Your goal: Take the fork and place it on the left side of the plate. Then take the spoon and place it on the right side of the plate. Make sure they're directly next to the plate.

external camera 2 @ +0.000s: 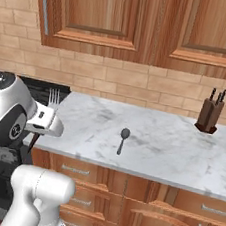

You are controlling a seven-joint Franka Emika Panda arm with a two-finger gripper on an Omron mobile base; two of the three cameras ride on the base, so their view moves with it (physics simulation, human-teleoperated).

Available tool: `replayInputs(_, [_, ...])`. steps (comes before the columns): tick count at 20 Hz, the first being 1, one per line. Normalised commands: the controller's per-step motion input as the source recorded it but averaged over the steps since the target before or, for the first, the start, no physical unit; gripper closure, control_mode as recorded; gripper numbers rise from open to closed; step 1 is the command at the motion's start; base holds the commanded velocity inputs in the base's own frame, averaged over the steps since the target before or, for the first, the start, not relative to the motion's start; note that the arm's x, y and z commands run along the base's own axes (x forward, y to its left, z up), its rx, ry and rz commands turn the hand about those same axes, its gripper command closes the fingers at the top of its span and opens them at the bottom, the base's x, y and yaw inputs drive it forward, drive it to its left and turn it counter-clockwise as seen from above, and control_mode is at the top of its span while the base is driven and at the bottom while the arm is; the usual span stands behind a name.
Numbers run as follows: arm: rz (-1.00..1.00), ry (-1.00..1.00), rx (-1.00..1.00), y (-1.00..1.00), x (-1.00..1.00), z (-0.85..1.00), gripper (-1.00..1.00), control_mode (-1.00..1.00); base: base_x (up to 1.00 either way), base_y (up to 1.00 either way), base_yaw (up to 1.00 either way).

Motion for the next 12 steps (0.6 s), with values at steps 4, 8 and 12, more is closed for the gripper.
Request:
replayInputs(4, [0.0, 0.0, 0.0, 0.0, 0.0, 0.0, 1.0, 1.0, -0.67, -0.59, 0.0])
replayInputs(8, [0.0, 0.0, 0.0, 0.0, 0.0, 0.0, 1.0, 1.0, -0.32, -0.7, -0.08])
replayInputs(12, [0.0, 0.0, 0.0, 0.0, 0.0, 0.0, 1.0, 1.0, 0.0, -0.56, -0.36])
